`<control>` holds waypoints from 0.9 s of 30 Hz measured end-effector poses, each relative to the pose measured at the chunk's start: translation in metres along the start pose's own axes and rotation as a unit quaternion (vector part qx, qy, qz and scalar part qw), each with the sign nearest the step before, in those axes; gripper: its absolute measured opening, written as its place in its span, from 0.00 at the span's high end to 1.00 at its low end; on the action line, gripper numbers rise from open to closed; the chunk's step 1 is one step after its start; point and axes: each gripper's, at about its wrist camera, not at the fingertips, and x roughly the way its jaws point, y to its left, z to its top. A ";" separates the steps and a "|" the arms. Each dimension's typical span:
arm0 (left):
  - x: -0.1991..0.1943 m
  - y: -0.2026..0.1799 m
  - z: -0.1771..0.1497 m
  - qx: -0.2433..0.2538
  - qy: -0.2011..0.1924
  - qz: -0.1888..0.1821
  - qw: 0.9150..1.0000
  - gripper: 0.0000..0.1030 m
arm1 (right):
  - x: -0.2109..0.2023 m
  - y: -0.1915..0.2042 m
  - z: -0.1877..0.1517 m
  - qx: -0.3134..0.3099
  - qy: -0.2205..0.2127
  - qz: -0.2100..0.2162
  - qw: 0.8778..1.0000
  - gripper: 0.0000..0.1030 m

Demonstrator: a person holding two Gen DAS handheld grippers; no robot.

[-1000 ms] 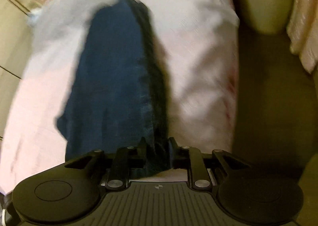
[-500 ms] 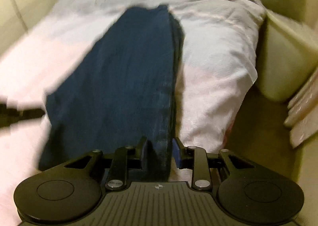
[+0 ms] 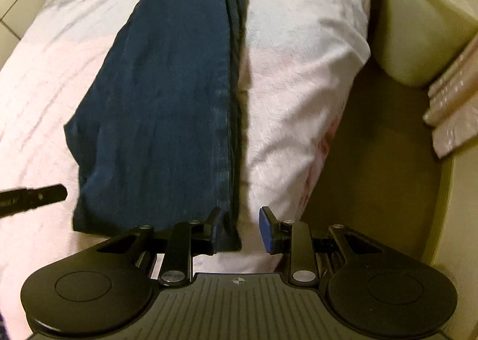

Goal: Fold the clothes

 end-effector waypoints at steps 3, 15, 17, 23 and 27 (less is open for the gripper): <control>-0.009 -0.009 -0.002 0.008 -0.003 0.011 1.000 0.80 | -0.010 -0.005 -0.001 0.012 -0.008 0.000 1.000 0.70; -0.010 -0.013 0.008 0.017 -0.011 -0.004 1.000 0.80 | -0.015 -0.004 0.001 0.017 -0.015 0.006 1.000 0.70; -0.008 -0.005 0.012 0.020 -0.030 -0.034 0.999 0.81 | -0.013 -0.007 0.003 0.018 -0.023 0.008 1.000 0.70; 0.019 0.001 0.041 0.097 -0.086 -0.080 0.988 0.95 | -0.001 -0.019 0.026 -0.017 -0.104 0.050 0.993 0.70; 0.053 -0.020 0.072 0.164 -0.121 -0.106 0.973 0.96 | 0.027 -0.005 0.056 -0.103 -0.151 0.095 0.978 0.71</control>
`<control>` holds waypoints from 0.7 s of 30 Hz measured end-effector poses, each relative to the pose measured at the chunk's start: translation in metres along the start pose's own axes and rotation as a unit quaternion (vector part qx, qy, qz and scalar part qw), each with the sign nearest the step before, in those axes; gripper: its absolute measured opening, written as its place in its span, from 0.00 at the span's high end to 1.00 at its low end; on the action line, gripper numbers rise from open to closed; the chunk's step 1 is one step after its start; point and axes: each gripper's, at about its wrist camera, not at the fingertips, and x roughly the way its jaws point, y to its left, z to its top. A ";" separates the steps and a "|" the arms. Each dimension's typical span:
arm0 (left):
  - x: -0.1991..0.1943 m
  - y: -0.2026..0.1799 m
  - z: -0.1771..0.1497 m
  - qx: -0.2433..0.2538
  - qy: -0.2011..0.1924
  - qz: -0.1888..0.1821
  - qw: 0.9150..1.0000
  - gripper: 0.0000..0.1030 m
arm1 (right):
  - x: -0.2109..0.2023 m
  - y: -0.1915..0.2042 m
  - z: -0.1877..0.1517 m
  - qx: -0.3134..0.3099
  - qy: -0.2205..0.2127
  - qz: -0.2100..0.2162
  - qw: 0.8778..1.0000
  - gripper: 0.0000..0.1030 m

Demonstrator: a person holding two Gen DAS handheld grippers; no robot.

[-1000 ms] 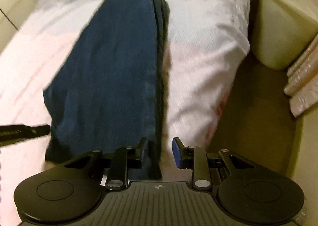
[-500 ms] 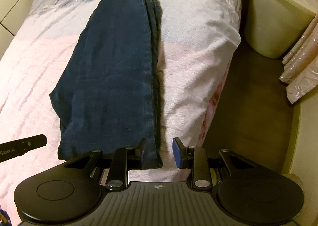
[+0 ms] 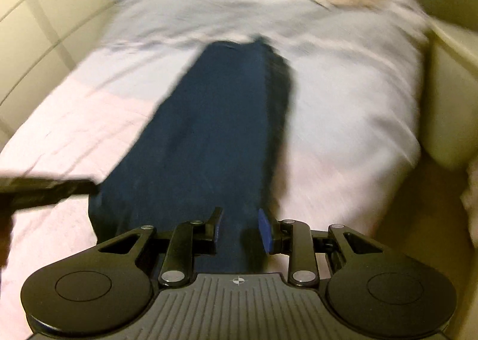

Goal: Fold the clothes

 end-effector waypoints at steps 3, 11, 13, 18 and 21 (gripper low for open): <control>0.033 -0.004 0.011 0.048 -0.018 -0.029 0.998 0.96 | 0.032 0.002 0.012 -0.079 -0.018 0.022 0.996 0.71; 0.086 0.006 -0.010 0.080 0.006 -0.035 0.996 0.96 | 0.092 -0.019 0.005 -0.187 0.028 0.031 0.981 1.00; 0.072 0.008 -0.006 0.079 -0.014 -0.030 0.996 0.99 | 0.086 -0.017 0.013 -0.182 0.032 0.033 0.982 1.00; 0.064 0.032 -0.013 0.051 -0.016 -0.017 0.998 0.98 | 0.071 -0.025 0.018 -0.173 -0.003 0.038 0.984 1.00; 0.072 0.043 -0.024 0.034 -0.010 -0.012 0.999 0.98 | 0.092 -0.029 0.006 -0.194 0.016 0.035 0.980 1.00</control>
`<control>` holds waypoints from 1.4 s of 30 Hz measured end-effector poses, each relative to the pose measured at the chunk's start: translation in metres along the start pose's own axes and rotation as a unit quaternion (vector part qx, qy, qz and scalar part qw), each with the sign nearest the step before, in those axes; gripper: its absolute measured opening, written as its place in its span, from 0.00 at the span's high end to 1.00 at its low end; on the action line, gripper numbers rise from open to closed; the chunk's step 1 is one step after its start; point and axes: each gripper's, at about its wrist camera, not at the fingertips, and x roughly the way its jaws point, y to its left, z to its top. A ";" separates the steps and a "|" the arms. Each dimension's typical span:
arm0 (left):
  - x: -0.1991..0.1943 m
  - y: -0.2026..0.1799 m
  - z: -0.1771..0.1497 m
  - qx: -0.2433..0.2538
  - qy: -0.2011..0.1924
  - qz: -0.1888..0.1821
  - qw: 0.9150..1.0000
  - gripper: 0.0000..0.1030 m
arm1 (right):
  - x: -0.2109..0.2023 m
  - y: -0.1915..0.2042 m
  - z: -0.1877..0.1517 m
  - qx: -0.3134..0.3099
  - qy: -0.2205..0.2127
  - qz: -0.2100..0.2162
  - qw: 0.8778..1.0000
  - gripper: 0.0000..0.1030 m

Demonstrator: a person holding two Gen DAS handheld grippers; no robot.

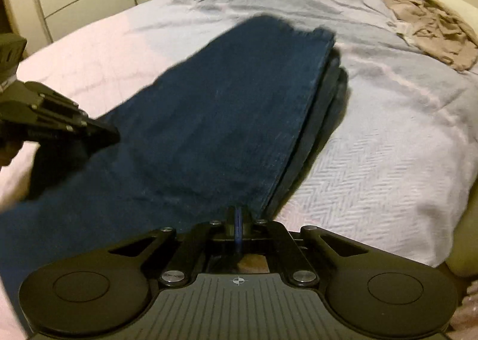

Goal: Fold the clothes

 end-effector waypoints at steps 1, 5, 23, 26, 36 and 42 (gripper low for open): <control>-0.004 -0.001 0.001 -0.007 -0.002 0.003 1.000 0.98 | 0.000 0.002 0.001 -0.005 0.003 -0.003 1.000 1.00; -0.040 -0.014 -0.004 0.004 -0.015 0.007 1.000 0.98 | -0.026 0.011 0.007 -0.003 -0.003 -0.042 0.999 1.00; -0.159 -0.143 -0.117 0.193 0.018 0.082 0.978 0.69 | -0.126 0.171 -0.125 -0.290 0.004 -0.065 0.955 0.50; -0.152 -0.163 -0.130 0.323 0.002 0.108 0.940 0.66 | -0.114 0.184 -0.136 -0.359 0.007 -0.085 0.929 0.50; -0.109 -0.174 -0.179 0.574 -0.024 0.161 0.803 0.71 | -0.066 0.180 -0.167 -0.510 -0.009 -0.155 0.846 0.51; -0.126 -0.165 -0.148 0.496 -0.031 0.130 0.858 0.81 | -0.078 0.159 -0.146 -0.479 -0.021 -0.112 0.870 0.74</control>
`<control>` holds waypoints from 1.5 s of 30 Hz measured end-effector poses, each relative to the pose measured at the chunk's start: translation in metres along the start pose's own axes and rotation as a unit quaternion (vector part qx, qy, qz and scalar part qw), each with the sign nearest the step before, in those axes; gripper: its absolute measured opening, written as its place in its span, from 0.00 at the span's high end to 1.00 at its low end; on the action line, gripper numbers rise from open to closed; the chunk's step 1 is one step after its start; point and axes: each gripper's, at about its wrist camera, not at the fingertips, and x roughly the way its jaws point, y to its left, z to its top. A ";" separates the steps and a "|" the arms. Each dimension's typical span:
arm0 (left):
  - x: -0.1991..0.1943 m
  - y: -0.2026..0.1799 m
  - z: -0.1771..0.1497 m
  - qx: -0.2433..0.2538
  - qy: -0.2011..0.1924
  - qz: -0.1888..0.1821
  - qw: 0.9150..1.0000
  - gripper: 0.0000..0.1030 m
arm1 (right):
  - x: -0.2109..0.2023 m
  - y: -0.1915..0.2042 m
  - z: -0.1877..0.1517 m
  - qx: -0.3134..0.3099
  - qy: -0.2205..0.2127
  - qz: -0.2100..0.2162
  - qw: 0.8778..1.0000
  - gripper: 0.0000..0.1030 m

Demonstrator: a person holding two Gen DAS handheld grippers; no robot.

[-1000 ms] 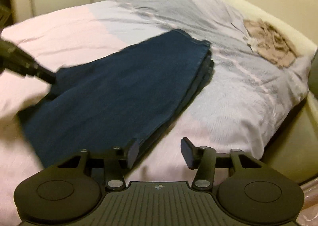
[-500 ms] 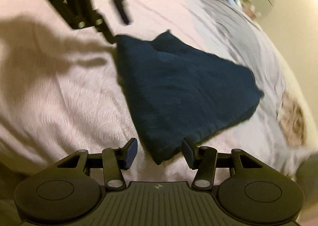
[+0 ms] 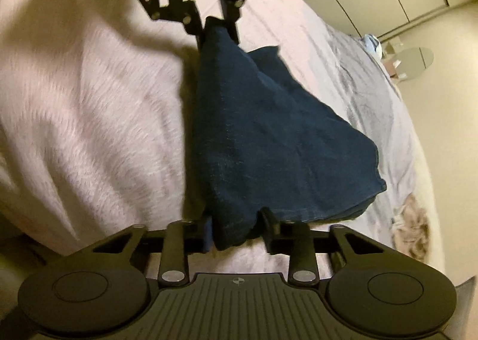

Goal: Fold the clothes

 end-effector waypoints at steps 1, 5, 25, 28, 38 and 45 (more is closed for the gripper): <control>-0.004 0.010 0.003 -0.022 -0.001 -0.003 1.000 0.81 | -0.004 -0.013 0.000 0.016 -0.004 0.013 1.000 0.76; -0.016 0.062 0.024 -0.104 -0.008 -0.017 0.994 0.82 | -0.014 -0.076 -0.001 0.094 -0.022 0.073 0.993 0.77; 0.162 0.279 0.023 -0.669 0.037 0.009 0.742 0.77 | 0.216 -0.389 -0.094 0.570 0.007 0.270 0.776 0.62; 0.156 0.265 0.007 -0.707 0.058 0.003 0.705 0.77 | 0.222 -0.388 -0.131 0.653 -0.016 0.308 0.691 0.51; 0.155 0.223 -0.018 -0.728 0.094 0.036 0.678 0.61 | 0.202 -0.368 -0.144 0.687 -0.024 0.297 0.663 0.50; 0.161 0.232 -0.002 -0.664 0.072 -0.010 0.744 1.00 | 0.186 -0.371 -0.107 0.607 -0.025 0.231 0.760 0.80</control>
